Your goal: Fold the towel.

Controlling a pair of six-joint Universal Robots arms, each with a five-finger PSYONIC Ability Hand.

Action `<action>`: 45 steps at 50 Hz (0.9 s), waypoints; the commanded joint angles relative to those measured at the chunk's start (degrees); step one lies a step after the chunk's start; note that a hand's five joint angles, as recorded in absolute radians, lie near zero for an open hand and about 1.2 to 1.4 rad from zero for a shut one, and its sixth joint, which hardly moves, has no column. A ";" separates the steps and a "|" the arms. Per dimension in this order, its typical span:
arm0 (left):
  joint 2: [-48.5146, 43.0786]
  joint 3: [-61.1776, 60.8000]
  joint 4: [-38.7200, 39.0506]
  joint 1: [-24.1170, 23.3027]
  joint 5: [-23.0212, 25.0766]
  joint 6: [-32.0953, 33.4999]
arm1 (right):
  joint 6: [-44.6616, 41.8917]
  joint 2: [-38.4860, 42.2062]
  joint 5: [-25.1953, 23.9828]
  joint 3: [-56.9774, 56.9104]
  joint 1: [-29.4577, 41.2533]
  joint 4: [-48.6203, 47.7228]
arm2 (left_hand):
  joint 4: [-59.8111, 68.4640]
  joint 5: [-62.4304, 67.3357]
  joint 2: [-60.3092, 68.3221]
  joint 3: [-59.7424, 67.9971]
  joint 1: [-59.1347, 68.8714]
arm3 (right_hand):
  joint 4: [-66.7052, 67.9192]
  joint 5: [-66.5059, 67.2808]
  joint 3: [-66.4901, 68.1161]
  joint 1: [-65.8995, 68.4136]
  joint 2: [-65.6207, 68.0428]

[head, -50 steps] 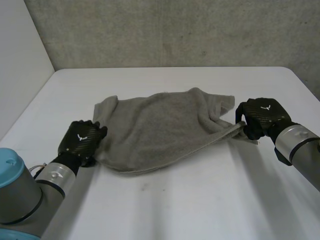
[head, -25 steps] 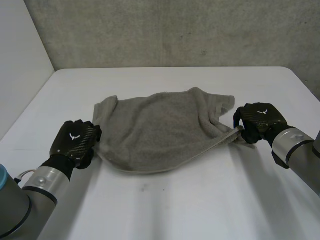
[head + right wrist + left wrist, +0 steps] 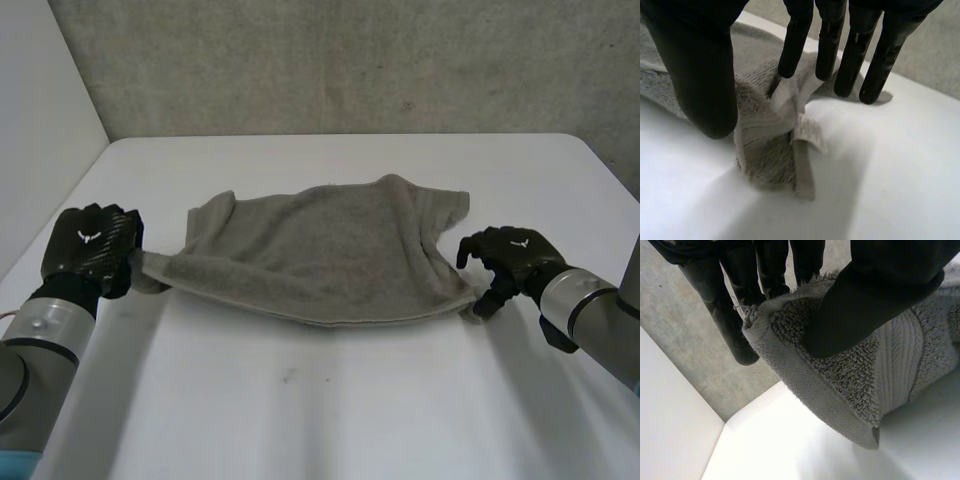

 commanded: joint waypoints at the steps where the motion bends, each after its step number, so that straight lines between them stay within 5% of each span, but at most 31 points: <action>1: 0.06 1.91 -3.50 0.59 0.06 -0.01 | 1.40 0.54 -0.01 1.08 -0.65 2.72 | 10.29 11.19 10.24 10.36 11.96 | -1.46 -1.54 -1.36 -5.55 -1.52; 45: -0.03 4.29 -7.55 2.88 0.15 -2.91 | 1.84 7.75 -1.77 0.21 2.42 -3.86 | 10.29 11.19 10.24 10.36 11.96 | 6.78 6.70 6.87 2.68 6.71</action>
